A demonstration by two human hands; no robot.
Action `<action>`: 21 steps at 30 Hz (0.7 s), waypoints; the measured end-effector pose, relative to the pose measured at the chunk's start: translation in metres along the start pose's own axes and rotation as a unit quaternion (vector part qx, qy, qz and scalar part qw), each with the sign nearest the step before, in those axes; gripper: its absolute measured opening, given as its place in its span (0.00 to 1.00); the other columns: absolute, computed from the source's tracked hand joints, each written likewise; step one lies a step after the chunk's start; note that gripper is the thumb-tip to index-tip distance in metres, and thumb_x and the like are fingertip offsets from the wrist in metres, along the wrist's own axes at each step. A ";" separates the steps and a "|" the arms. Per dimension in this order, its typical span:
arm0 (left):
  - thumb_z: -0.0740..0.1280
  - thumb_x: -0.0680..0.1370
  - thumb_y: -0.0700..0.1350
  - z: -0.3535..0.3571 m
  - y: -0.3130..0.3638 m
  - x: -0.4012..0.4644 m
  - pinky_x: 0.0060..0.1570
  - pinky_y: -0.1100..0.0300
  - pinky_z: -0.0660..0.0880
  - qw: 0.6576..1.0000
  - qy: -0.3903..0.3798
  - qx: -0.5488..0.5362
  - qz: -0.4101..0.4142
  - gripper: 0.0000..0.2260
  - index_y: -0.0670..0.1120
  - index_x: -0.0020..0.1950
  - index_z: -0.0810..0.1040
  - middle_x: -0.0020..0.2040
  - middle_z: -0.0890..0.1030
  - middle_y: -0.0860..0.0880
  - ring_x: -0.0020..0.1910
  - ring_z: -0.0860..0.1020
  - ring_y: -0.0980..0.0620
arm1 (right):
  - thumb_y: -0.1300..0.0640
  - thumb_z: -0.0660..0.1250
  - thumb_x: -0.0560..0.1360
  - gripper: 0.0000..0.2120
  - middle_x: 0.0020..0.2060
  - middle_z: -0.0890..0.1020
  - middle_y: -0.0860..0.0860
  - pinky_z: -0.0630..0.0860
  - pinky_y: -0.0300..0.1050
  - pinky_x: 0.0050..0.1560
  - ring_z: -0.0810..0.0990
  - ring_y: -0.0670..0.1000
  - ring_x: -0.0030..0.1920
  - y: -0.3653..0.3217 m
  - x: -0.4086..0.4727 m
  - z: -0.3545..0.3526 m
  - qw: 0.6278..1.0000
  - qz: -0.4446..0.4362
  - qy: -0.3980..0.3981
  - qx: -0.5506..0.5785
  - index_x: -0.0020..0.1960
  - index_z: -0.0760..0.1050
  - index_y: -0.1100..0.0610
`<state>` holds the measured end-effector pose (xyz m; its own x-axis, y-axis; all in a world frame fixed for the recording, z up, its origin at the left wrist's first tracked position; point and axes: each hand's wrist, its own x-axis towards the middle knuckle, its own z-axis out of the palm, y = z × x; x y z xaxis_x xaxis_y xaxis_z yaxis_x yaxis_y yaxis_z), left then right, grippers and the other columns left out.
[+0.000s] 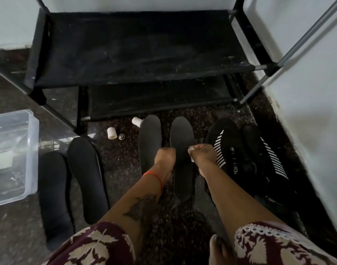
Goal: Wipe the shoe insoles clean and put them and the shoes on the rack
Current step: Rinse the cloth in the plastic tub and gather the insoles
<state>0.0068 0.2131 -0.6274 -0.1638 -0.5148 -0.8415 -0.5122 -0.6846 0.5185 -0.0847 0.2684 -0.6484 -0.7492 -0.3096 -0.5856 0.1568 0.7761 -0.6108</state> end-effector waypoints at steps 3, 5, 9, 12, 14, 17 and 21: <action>0.59 0.78 0.44 0.001 -0.001 0.006 0.60 0.46 0.74 1.000 0.006 -0.005 0.010 0.16 0.36 0.61 0.75 0.60 0.77 0.36 0.58 0.76 0.36 | 0.59 0.69 0.72 0.05 0.39 0.82 0.55 0.72 0.39 0.41 0.79 0.52 0.41 -0.002 -0.001 0.002 1.000 0.002 0.013 0.007 0.46 0.82 0.59; 0.59 0.77 0.44 0.001 -0.001 0.008 0.61 0.44 0.74 1.000 0.008 0.000 0.005 0.15 0.38 0.59 0.76 0.59 0.78 0.37 0.58 0.76 0.36 | 0.60 0.69 0.73 0.05 0.40 0.83 0.56 0.74 0.40 0.43 0.79 0.53 0.42 -0.005 -0.005 0.001 1.000 -0.017 0.020 0.003 0.46 0.82 0.60; 0.58 0.77 0.43 -0.003 0.010 -0.012 0.59 0.44 0.75 1.000 -0.006 -0.008 0.023 0.16 0.37 0.61 0.76 0.58 0.79 0.37 0.59 0.76 0.36 | 0.62 0.67 0.73 0.05 0.45 0.83 0.56 0.77 0.46 0.51 0.80 0.53 0.46 -0.016 -0.025 -0.014 0.997 -0.049 0.046 0.049 0.46 0.81 0.60; 0.57 0.80 0.42 -0.011 0.028 -0.052 0.54 0.51 0.77 0.998 -0.016 -0.058 0.035 0.11 0.42 0.58 0.74 0.45 0.78 0.45 0.47 0.77 0.45 | 0.64 0.67 0.73 0.05 0.42 0.82 0.53 0.78 0.44 0.46 0.78 0.49 0.39 -0.034 -0.050 -0.028 0.984 -0.004 0.018 0.176 0.49 0.80 0.59; 0.58 0.80 0.41 -0.021 0.039 -0.078 0.48 0.54 0.76 0.990 -0.041 -0.124 0.049 0.09 0.47 0.58 0.73 0.42 0.75 0.48 0.42 0.74 0.50 | 0.65 0.67 0.73 0.07 0.41 0.81 0.51 0.76 0.42 0.45 0.77 0.47 0.38 -0.055 -0.072 -0.035 0.971 0.019 -0.045 0.235 0.50 0.79 0.59; 0.61 0.78 0.38 -0.049 0.055 -0.122 0.40 0.58 0.78 0.975 -0.066 -0.191 0.088 0.08 0.43 0.55 0.76 0.46 0.79 0.43 0.43 0.78 0.48 | 0.67 0.68 0.72 0.10 0.44 0.82 0.53 0.78 0.45 0.50 0.79 0.50 0.44 -0.089 -0.118 -0.044 0.962 -0.022 -0.120 0.246 0.51 0.80 0.57; 0.68 0.73 0.35 -0.108 0.075 -0.190 0.34 0.61 0.78 0.968 -0.043 -0.197 0.148 0.12 0.40 0.56 0.77 0.47 0.82 0.41 0.40 0.81 0.49 | 0.62 0.72 0.68 0.10 0.46 0.83 0.57 0.79 0.50 0.53 0.82 0.55 0.47 -0.134 -0.196 -0.060 0.954 -0.104 -0.185 0.213 0.50 0.79 0.57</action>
<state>0.0907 0.2034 -0.4122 -0.3318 -0.6853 -0.6484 -0.0744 -0.6661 0.7421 0.0023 0.2583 -0.4198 -0.5263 -0.6663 -0.5282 0.3364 0.4074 -0.8491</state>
